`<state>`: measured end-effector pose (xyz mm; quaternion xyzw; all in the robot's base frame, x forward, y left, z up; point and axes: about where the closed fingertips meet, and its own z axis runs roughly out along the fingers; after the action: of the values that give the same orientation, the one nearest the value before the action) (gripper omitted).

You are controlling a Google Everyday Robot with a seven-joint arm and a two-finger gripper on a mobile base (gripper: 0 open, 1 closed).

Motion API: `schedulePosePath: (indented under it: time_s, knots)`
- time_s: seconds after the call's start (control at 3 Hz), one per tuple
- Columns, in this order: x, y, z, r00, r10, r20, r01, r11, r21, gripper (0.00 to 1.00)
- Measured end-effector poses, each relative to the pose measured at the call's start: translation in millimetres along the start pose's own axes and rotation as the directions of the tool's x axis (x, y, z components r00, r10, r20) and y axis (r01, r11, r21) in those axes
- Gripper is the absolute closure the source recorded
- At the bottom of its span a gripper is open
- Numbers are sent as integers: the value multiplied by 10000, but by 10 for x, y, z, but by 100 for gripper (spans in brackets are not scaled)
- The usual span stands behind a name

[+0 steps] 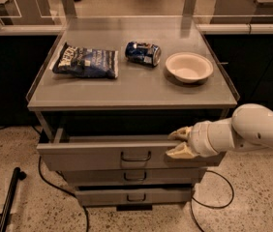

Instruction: Open top drawer

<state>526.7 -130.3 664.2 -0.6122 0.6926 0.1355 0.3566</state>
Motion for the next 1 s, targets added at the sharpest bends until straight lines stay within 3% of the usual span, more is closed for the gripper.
schedulePosePath:
  time_s: [0.33, 0.67, 1.0]
  knots:
    - [35, 127, -57, 9999, 119, 3, -119, 9999, 33, 100]
    - [21, 127, -74, 9999, 119, 3, -119, 9999, 33, 82]
    - [21, 128, -74, 9999, 118, 3, -118, 9999, 33, 58]
